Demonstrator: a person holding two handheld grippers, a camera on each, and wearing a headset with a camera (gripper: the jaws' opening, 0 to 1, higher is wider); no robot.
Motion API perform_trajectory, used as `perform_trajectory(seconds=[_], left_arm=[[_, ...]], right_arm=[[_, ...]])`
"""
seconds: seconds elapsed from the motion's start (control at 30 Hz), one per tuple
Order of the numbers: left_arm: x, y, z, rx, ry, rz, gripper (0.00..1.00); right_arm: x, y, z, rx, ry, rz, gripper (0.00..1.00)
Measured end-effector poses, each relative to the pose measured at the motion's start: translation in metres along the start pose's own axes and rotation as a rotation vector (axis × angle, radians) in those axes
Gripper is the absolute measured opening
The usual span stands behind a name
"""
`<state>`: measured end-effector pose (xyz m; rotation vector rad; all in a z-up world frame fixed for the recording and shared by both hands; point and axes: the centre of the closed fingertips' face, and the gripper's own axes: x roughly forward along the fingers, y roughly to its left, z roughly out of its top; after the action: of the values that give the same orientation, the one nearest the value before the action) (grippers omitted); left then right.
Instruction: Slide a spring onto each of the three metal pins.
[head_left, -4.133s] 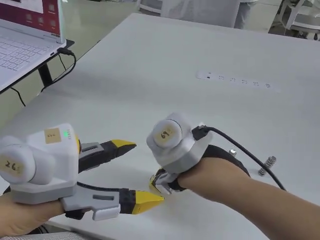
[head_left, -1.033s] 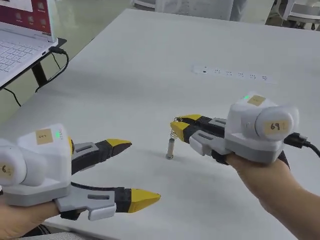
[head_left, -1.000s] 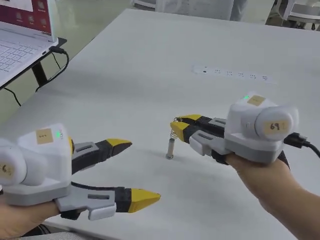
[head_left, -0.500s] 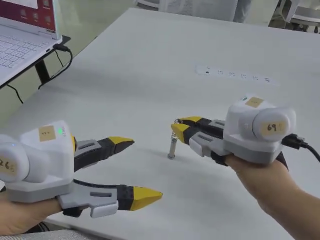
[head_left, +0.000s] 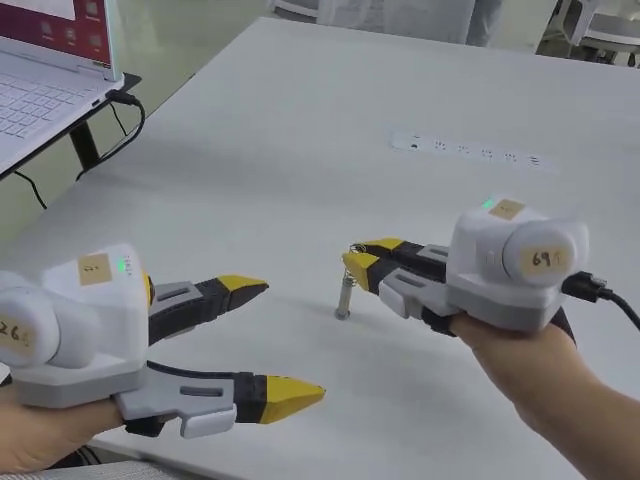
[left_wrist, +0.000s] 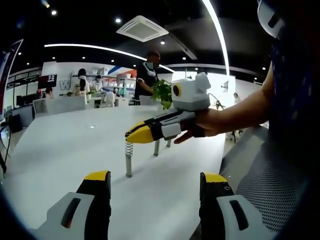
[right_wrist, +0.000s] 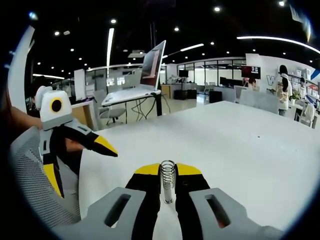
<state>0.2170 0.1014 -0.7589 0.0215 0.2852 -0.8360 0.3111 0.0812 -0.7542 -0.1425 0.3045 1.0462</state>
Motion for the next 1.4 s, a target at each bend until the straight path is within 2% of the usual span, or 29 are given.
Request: perform_trajectory(seconds=[0.53, 0.6, 0.67, 1.03, 1.4], left_arm=[[-0.001, 0.0, 0.0, 0.002, 0.001, -0.001, 0.68], [-0.001, 0.0, 0.0, 0.001, 0.0, 0.0, 0.68], [0.0, 0.0, 0.0, 0.001, 0.001, 0.0, 0.68], [0.0, 0.0, 0.001, 0.0, -0.003, 0.001, 0.68], [0.0, 0.0, 0.0, 0.0, 0.001, 0.0, 0.68]], right_arm=[[0.0, 0.001, 0.001, 0.0, -0.003, 0.004, 0.07], [0.0, 0.002, 0.004, -0.019, -0.012, 0.003, 0.07], [0.002, 0.004, 0.0, -0.02, 0.009, 0.013, 0.07], [0.005, 0.001, -0.007, -0.019, 0.019, 0.01, 0.07], [0.012, 0.002, -0.022, -0.047, 0.047, 0.02, 0.07]])
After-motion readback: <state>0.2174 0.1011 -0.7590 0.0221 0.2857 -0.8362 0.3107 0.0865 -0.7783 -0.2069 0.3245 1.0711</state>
